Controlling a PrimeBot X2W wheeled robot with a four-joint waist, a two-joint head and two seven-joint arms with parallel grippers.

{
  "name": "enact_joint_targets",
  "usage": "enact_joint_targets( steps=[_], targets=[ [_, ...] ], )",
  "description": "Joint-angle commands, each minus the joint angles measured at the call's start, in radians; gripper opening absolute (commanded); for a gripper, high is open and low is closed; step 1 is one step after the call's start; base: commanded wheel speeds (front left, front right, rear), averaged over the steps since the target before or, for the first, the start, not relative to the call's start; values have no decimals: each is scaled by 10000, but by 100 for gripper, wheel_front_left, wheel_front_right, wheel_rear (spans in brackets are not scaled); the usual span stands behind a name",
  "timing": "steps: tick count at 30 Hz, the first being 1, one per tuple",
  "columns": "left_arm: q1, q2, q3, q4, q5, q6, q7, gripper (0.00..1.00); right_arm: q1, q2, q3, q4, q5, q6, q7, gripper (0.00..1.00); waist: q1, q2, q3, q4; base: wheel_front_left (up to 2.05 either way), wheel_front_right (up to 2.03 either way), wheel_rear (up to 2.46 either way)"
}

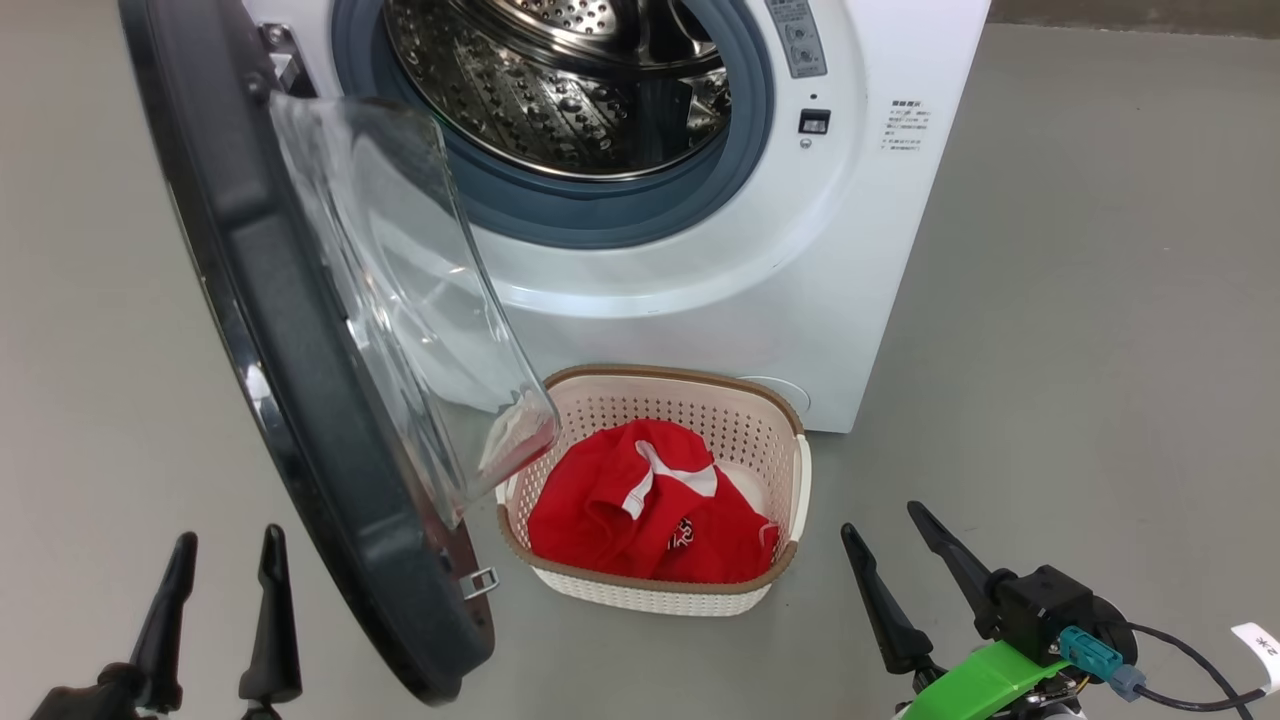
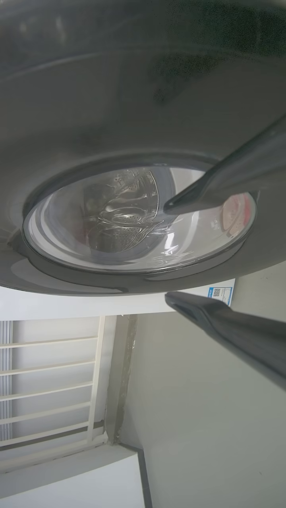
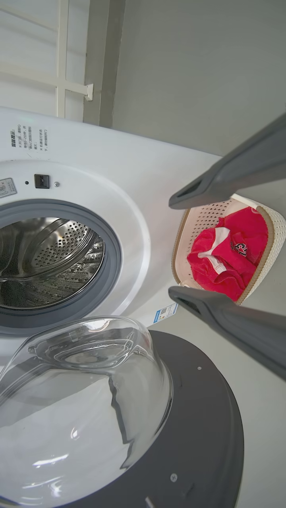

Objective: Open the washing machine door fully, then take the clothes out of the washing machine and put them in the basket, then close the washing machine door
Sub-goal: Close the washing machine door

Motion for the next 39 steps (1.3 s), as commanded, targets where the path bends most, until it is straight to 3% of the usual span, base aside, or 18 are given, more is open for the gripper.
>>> enact_joint_targets(
  steps=[1,22,30,31,33,36,39],
  targets=[
    [-123,83,359,-194,43,-53,-89,100,-408,22,203,-224,-113,63,-63,100,0,0,10,13,0,0,0],
    [-89,-45,455,-154,249,-53,-89,100,-400,22,194,-197,-190,63,-63,100,0,0,5,44,0,0,0],
    [-92,-67,875,128,814,-18,-89,100,-330,22,290,-249,-79,63,-63,100,0,0,-60,68,0,0,0],
    [-96,-69,917,198,861,-15,-89,83,-315,22,293,-243,-69,63,-63,100,0,0,-79,69,0,0,0],
    [-152,-72,1002,199,928,-13,-89,0,-288,22,297,-234,-54,63,-63,100,0,0,-109,80,0,0,0],
    [-238,-77,1029,357,600,-19,-89,0,-264,22,302,-221,-30,63,-63,100,0,0,-150,91,0,0,0],
    [-443,-78,1044,506,-555,44,-89,0,-238,22,305,-219,-15,63,-63,100,0,0,-174,106,0,0,0]
  ],
)
